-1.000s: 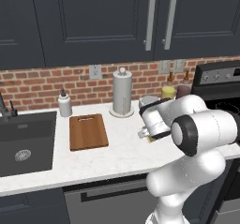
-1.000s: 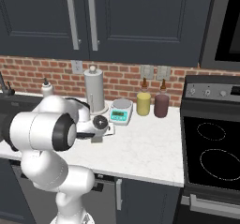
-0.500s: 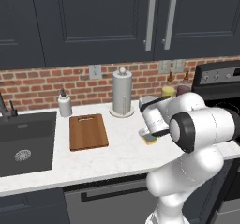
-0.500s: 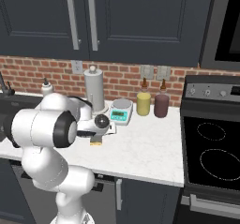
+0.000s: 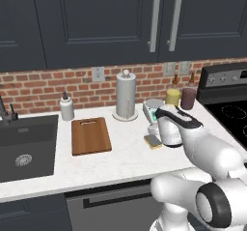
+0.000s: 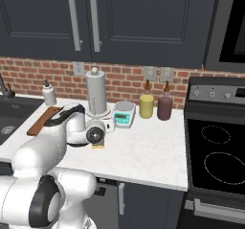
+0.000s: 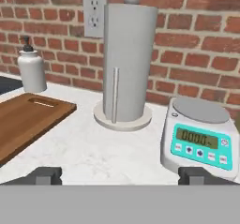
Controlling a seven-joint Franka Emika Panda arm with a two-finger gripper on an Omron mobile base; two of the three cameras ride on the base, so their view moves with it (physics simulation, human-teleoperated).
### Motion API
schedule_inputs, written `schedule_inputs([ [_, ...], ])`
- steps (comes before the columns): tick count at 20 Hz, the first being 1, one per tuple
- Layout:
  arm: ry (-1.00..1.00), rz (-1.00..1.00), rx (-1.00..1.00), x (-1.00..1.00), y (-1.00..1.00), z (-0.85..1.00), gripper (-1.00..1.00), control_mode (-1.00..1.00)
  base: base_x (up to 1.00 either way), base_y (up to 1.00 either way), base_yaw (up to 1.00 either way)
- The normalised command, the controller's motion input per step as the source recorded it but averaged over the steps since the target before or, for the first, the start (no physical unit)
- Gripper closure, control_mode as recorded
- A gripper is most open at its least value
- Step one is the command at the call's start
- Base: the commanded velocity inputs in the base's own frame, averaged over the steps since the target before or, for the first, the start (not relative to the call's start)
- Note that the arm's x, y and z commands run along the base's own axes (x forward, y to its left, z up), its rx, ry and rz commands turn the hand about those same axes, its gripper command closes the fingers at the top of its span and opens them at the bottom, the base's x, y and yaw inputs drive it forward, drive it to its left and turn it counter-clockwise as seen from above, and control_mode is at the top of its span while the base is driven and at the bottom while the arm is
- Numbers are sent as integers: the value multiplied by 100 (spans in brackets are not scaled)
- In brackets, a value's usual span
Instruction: Pick up the sponge from the counter and clean the cutting board by briefly scrubbing or pressing down on the cutting board. Once finished, release the sponge.
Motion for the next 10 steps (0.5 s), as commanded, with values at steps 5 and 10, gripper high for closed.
schedule_inputs([
  [5,-33,0,0,-71,0,88,-100,-100,0,0,0],
  [10,-19,0,1,-72,0,49,-100,-100,0,0,0],
])
